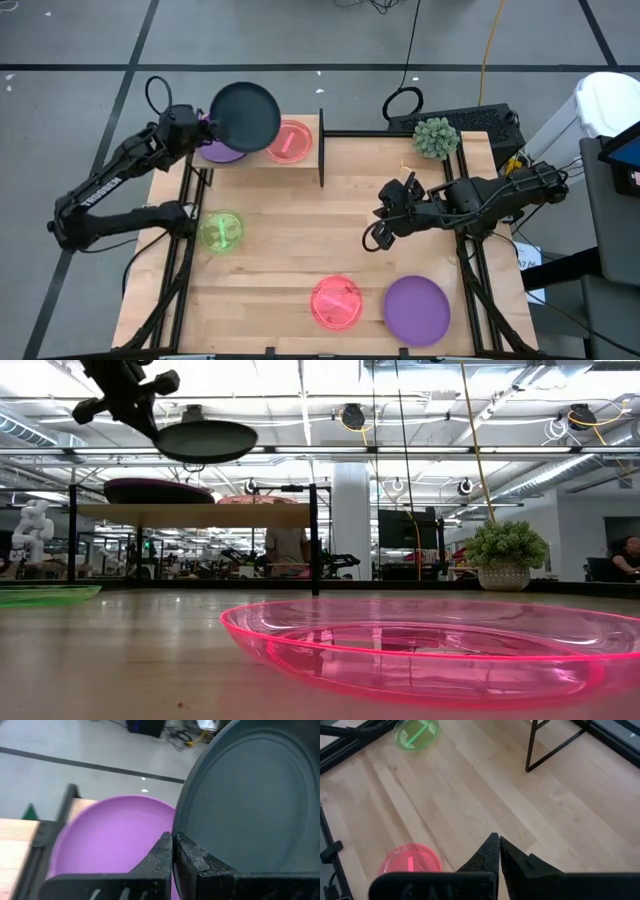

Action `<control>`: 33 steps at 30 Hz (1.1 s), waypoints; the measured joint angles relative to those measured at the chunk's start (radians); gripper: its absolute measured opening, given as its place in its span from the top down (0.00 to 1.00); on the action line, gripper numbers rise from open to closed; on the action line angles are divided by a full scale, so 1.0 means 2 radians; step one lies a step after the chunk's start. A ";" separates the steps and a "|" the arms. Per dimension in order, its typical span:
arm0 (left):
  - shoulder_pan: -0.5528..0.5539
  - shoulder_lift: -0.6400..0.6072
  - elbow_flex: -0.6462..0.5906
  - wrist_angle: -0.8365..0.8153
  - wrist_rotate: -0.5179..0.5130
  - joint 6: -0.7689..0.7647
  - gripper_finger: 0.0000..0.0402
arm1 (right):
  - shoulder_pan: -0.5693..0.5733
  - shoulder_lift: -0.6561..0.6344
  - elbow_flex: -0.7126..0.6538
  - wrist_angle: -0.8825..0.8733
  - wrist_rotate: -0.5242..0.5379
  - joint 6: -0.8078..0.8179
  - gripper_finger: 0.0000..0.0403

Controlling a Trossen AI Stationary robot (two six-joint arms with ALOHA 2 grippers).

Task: Place and stack plates onto a shelf
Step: Stack the black plate on the purple plate

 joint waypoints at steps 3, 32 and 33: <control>0.029 0.004 0.000 0.003 0.000 0.008 0.98 | 0.000 0.000 0.000 -0.001 0.019 -0.010 1.00; 0.134 -0.023 0.000 -0.069 0.013 0.004 0.98 | -0.016 0.000 0.000 0.002 0.038 -0.037 1.00; 0.137 -0.023 0.000 -0.076 0.013 0.005 0.98 | -0.016 0.000 0.000 0.002 0.038 -0.038 1.00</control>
